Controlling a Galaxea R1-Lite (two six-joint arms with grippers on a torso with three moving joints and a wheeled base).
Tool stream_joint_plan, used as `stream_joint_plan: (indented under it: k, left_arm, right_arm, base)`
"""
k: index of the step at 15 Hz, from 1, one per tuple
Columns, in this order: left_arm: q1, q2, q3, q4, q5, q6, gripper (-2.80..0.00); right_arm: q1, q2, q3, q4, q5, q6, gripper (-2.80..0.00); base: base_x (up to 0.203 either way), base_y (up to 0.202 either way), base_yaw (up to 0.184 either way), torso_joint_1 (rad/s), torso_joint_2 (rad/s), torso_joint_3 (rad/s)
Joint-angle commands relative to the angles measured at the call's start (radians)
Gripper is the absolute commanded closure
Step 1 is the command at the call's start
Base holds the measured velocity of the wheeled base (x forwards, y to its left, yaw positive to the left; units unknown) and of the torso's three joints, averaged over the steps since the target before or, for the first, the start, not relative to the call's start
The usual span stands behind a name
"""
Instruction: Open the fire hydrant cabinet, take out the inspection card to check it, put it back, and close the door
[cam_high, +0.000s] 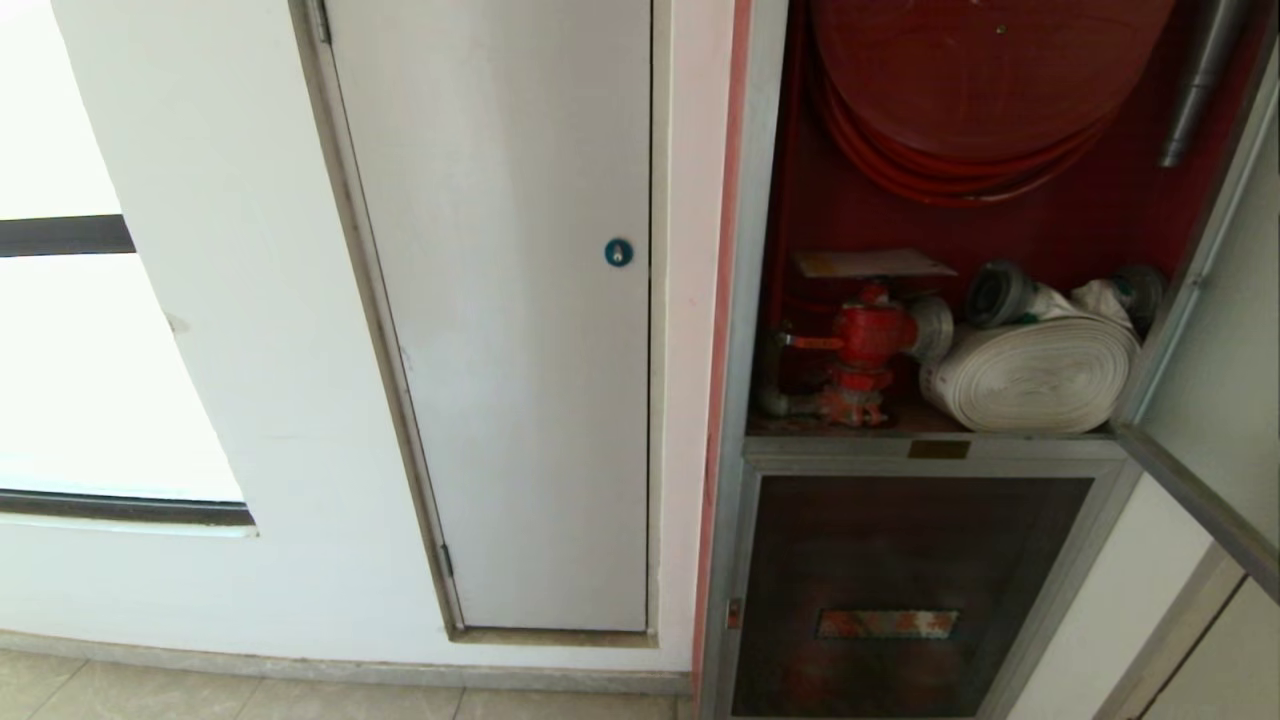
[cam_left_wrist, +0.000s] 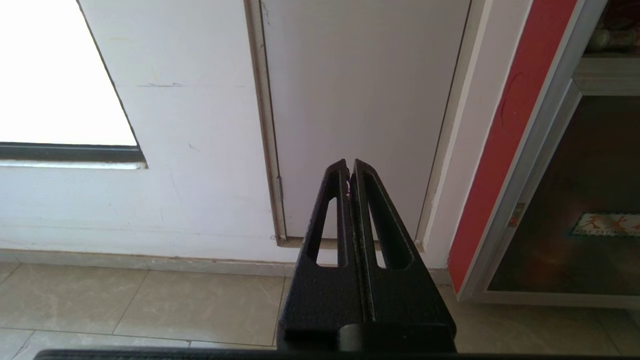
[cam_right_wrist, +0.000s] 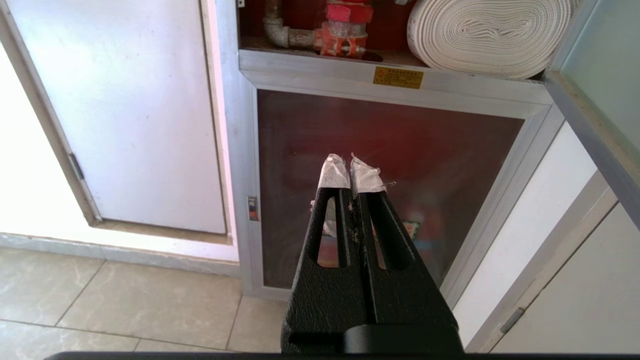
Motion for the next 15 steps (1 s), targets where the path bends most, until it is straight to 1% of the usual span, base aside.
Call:
stream_joint_plan:
  k: [1, 15]
  left_arm:
    - [0.000, 0.000, 0.000, 0.000, 0.000, 0.000, 0.00]
    - [0.000, 0.000, 0.000, 0.000, 0.000, 0.000, 0.00]
  right_arm:
    - [0.000, 0.000, 0.000, 0.000, 0.001, -0.001, 0.00]
    - [0.000, 0.000, 0.000, 0.001, 0.000, -0.005, 0.00]
  base:
    - [0.000, 0.000, 0.000, 0.000, 0.00, 0.000]
    - [0.000, 0.000, 0.000, 0.000, 0.00, 0.000]
